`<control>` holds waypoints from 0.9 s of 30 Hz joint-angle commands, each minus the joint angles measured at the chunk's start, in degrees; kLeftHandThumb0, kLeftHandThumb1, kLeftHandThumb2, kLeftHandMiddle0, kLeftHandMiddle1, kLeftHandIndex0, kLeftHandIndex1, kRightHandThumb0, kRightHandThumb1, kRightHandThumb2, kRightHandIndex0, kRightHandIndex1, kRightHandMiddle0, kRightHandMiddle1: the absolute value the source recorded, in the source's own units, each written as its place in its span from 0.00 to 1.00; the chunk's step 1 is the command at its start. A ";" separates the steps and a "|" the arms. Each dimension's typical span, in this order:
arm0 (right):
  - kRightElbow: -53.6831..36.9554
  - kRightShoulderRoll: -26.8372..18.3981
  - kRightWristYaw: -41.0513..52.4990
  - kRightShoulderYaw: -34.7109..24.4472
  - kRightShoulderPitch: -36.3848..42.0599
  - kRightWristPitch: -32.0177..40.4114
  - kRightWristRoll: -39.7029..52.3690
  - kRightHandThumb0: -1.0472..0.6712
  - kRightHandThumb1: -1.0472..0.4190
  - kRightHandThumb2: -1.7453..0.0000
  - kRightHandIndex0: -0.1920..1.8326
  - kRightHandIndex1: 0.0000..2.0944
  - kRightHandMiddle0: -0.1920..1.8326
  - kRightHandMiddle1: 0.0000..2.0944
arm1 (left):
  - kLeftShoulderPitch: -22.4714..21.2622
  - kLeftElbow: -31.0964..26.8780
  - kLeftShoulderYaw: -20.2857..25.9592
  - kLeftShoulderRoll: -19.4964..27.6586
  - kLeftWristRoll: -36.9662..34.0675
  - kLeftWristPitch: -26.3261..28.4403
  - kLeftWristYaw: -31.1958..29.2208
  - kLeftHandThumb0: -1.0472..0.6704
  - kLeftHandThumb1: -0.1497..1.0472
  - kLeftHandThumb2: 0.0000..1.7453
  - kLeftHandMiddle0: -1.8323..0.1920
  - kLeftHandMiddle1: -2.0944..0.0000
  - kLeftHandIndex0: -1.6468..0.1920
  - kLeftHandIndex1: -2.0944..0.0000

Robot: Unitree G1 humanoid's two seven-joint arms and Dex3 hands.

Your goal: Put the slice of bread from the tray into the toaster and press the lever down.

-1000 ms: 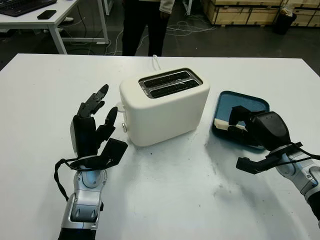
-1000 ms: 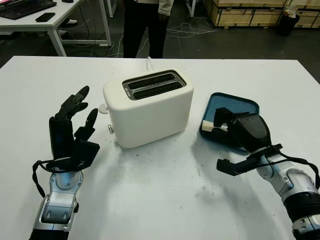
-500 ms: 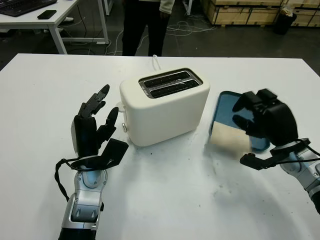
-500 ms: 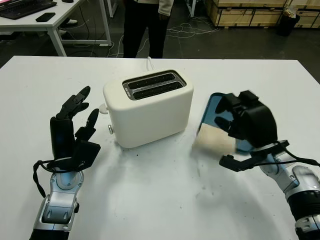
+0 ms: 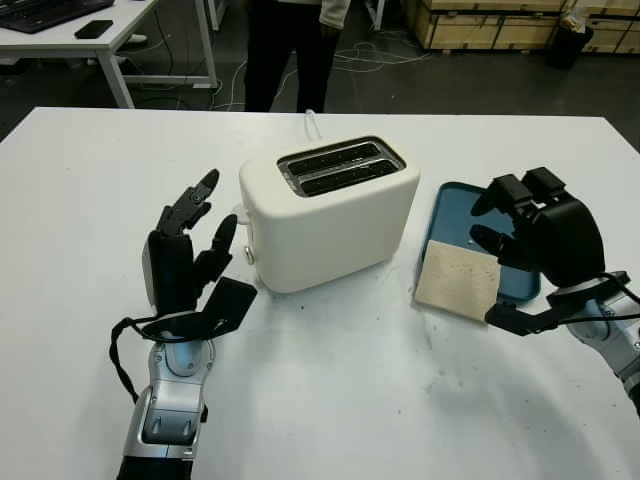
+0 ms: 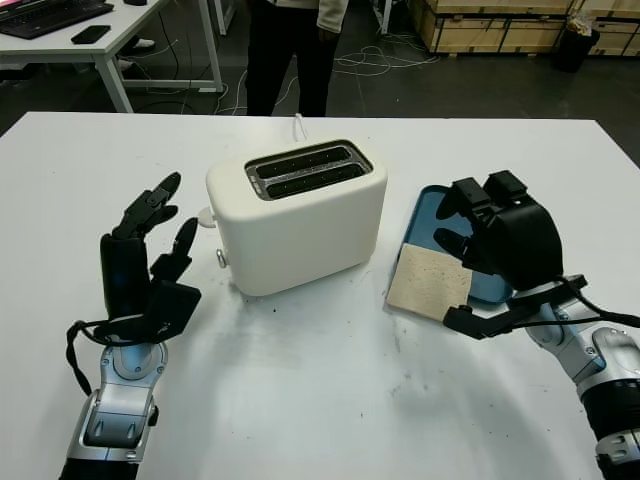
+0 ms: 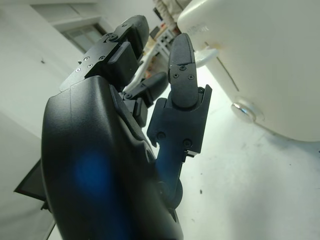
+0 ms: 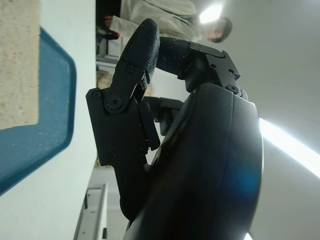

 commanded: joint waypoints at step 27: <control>11.96 -15.41 -5.98 7.05 2.47 -12.10 -8.77 0.10 0.09 0.85 0.09 0.00 0.10 0.00 | -0.24 -0.63 0.24 0.27 -1.20 -0.58 -0.93 0.39 0.89 0.21 0.75 0.57 0.56 1.00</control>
